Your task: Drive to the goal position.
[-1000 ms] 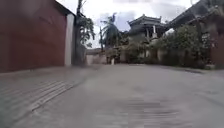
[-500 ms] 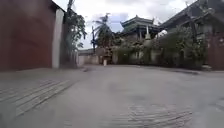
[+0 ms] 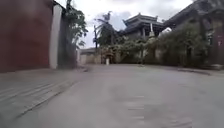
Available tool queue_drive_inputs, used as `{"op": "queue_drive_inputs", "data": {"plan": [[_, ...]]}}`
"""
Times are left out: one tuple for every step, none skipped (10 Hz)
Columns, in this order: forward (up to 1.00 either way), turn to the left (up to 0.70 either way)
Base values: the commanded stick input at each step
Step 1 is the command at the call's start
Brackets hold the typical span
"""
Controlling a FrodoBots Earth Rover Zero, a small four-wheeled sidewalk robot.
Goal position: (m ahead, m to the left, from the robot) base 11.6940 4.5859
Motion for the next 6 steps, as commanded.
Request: {"op": "queue_drive_inputs", "data": {"plan": [[1.00, 0.00], [1.00, 0.00], [1.00, 0.00], [1.00, 0.00], [1.00, 0.00], [1.00, 0.00]]}}
